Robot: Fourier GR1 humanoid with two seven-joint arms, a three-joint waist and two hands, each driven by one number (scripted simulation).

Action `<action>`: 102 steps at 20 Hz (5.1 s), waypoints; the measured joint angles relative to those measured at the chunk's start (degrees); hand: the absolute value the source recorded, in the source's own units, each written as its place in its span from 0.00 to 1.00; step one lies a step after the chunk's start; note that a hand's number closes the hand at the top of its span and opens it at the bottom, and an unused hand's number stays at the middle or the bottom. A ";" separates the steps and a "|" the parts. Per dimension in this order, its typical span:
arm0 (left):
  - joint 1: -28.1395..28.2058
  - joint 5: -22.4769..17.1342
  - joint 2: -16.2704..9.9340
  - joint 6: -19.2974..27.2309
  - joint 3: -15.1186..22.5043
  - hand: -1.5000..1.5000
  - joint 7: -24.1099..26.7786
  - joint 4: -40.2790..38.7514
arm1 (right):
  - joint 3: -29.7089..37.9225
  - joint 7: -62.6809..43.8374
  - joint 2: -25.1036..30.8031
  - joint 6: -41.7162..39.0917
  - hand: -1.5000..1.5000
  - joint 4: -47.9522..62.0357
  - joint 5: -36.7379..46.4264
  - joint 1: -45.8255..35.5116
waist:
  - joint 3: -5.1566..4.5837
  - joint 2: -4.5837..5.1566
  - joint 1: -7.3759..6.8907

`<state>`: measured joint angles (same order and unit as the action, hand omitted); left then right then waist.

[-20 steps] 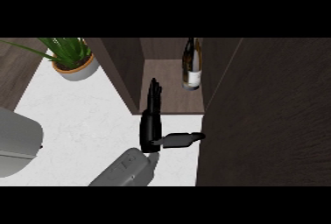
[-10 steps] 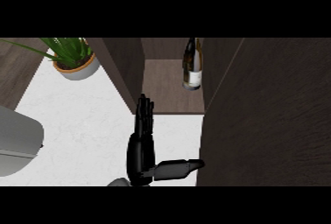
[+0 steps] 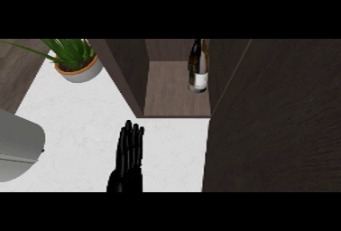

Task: Pick up the wine, place it into the cabinet and close the cabinet

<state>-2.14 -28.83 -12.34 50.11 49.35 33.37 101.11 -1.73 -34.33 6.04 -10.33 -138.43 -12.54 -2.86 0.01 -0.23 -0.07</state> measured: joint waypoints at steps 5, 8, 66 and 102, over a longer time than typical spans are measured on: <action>4.37 0.25 -6.02 -3.23 0.55 0.00 -0.56 6.34 | -2.60 -0.94 0.00 -2.32 1.00 0.42 -0.60 0.62 | -0.01 0.03 -0.02; 7.61 0.08 -9.40 -6.50 0.31 0.00 0.74 8.95 | -2.85 -0.94 0.46 -3.76 1.00 0.51 -0.96 0.32 | -0.01 0.05 -0.04; 24.30 -25.02 -30.74 -40.62 -42.23 0.00 -5.01 17.37 | -45.86 -8.50 0.44 34.60 1.00 9.99 9.44 -29.28 | -0.18 0.33 -1.69; 19.00 -18.76 -22.98 -39.79 -43.70 0.00 -11.95 15.85 | -18.78 22.84 -5.12 18.31 1.00 73.51 0.35 -66.20 | -0.37 -1.60 -1.54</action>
<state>16.85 -47.59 -35.32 10.32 5.65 21.41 116.96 -20.51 -11.48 0.91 7.98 -64.92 -12.19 -69.06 -0.35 -1.82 -1.61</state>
